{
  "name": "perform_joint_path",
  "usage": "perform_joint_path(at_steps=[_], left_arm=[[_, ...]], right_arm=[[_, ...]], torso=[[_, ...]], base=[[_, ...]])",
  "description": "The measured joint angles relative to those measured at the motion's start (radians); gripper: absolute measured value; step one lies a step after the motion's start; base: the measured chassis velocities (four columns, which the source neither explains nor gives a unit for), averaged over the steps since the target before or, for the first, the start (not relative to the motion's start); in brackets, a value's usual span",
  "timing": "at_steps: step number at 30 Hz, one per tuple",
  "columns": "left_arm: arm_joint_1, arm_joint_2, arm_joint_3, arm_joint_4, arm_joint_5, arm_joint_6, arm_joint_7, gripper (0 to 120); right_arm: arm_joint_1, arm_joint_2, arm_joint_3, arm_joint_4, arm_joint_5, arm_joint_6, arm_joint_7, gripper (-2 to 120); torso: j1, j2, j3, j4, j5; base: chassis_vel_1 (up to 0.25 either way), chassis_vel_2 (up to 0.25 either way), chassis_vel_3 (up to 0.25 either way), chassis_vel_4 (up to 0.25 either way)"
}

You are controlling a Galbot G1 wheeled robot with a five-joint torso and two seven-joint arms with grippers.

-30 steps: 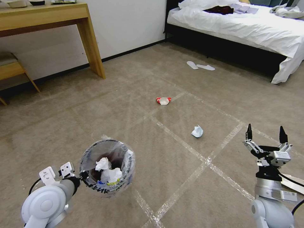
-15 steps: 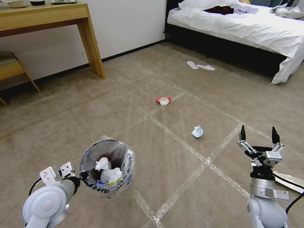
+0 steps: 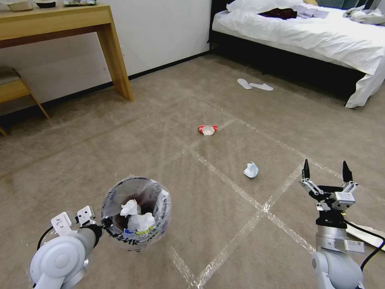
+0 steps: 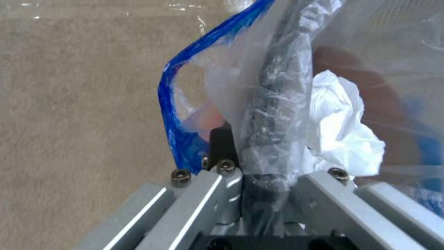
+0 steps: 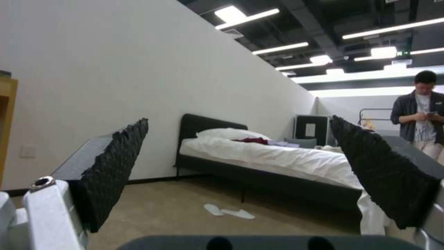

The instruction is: Pick up the trash bin and place the garbage on the floor into it.

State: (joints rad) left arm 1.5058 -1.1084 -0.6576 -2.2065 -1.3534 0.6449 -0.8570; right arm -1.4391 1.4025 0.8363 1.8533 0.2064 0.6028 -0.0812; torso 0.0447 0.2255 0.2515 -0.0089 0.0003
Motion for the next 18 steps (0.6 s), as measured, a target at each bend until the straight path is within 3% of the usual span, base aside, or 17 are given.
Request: perform_joint_path(at_steps=[18], left_arm=[[0.000, -0.002, 0.001, 0.003, 0.005, -0.002, 0.005, 0]], right_arm=[[0.009, 0.010, -0.011, -0.015, -0.015, 0.003, -0.007, 100]], torso=[[0.000, 0.000, 0.000, 0.0000, -0.0003]], base=[[-0.099, 0.106, 0.099, -0.104]])
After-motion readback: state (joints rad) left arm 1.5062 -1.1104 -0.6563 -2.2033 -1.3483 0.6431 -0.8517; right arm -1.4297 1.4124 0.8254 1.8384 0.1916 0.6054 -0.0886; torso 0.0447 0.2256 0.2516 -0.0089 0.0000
